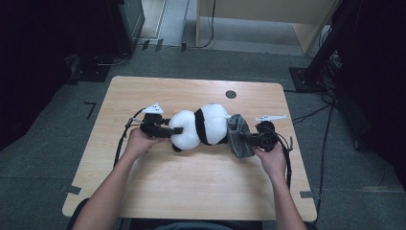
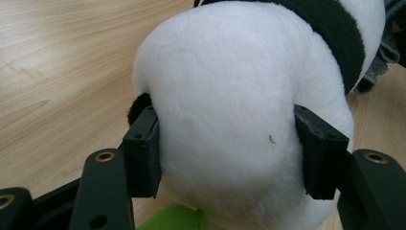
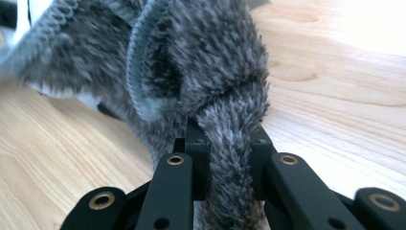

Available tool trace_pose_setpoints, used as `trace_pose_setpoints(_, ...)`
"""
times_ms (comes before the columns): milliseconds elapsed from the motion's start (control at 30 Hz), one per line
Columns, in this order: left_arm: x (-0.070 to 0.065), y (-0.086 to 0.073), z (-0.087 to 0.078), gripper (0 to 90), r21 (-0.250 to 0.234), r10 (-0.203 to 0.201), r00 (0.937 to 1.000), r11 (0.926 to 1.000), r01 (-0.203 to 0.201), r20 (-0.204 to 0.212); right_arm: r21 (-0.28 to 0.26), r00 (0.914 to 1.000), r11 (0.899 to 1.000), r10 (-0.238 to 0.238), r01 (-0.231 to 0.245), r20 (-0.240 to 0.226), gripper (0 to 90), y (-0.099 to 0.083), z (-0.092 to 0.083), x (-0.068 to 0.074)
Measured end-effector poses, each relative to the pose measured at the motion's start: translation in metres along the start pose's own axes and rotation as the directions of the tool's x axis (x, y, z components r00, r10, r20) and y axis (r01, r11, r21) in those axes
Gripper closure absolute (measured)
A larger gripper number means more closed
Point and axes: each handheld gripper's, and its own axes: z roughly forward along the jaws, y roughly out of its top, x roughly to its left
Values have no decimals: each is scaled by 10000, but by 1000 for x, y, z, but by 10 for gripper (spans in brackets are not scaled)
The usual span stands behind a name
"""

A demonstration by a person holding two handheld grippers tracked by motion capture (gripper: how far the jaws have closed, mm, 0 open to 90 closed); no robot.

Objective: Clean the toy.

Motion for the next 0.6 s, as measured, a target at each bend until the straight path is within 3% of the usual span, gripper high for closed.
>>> trace_pose_setpoints(133, 0, 0, 0, 371, -10, -23, 10000, 10000, 23, 0, -461, 9995, 9988, 172, -184, -257, 788, 4, -12, -2)
trace_pose_setpoints(267, 0, 0, 0, 371, -26, -62, 10000, 10000, 62, -1, -943, 9963, 9955, 28, -109, -860, 790, 13, -25, 12)
trace_pose_setpoints(433, 0, 0, 0, 370, -68, -122, 9999, 9999, 122, -46, -1194, 9856, 9899, -930, 764, -1411, 791, 26, -27, 48)
trace_pose_setpoints(600, -3, -1, 0, 367, -44, -130, 9998, 9999, 130, -154, -1006, 9611, 9808, -1847, 1670, -2053, 791, 33, -5, 86)
